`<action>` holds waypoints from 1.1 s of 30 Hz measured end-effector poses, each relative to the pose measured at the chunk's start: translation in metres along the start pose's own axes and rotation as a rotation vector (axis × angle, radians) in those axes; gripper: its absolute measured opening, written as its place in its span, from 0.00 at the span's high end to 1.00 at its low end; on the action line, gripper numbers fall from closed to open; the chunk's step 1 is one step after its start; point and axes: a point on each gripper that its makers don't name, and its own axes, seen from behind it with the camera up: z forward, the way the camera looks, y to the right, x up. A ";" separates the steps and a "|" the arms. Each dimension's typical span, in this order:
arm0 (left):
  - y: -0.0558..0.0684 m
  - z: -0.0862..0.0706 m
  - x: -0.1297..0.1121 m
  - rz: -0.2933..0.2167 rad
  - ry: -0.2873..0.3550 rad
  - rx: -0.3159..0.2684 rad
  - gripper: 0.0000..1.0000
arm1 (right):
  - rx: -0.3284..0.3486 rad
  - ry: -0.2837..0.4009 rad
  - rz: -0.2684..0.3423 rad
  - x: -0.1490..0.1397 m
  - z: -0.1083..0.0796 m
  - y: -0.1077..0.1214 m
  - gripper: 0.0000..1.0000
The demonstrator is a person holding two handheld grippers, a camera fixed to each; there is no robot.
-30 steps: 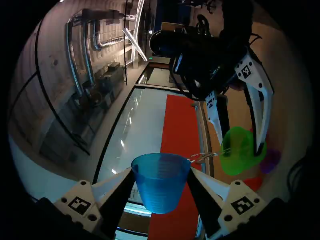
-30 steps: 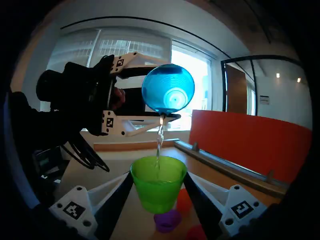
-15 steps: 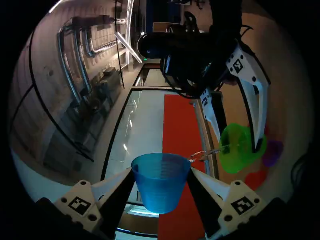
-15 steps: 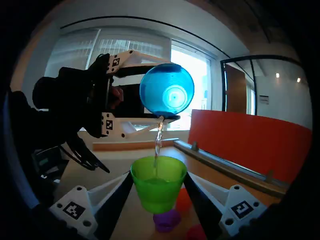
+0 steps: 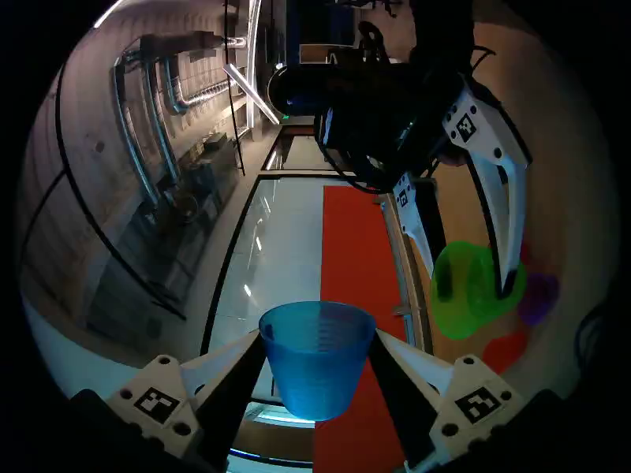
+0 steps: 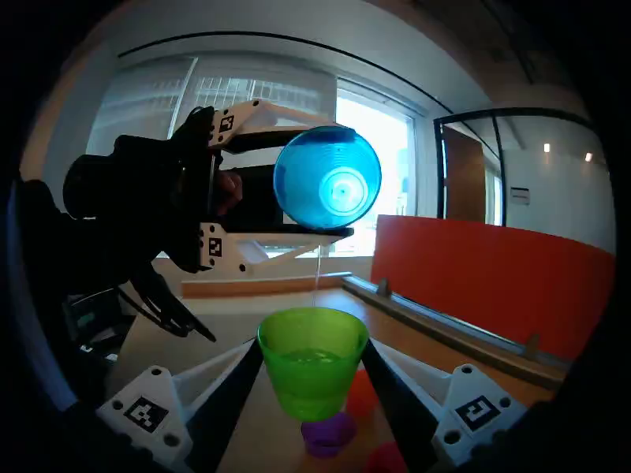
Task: Pour water
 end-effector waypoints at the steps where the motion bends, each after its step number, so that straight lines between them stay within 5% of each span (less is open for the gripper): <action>1: 0.000 0.000 0.000 -0.001 0.000 -0.001 0.15 | 0.000 0.000 0.000 0.000 0.000 0.000 0.09; 12: 0.003 0.001 -0.001 -0.050 -0.004 -0.002 0.15 | -0.004 0.003 -0.001 0.001 -0.001 0.000 0.09; 33: 0.020 -0.004 -0.027 -0.591 -0.050 -0.001 0.15 | -0.020 0.023 0.000 0.011 -0.007 0.004 0.09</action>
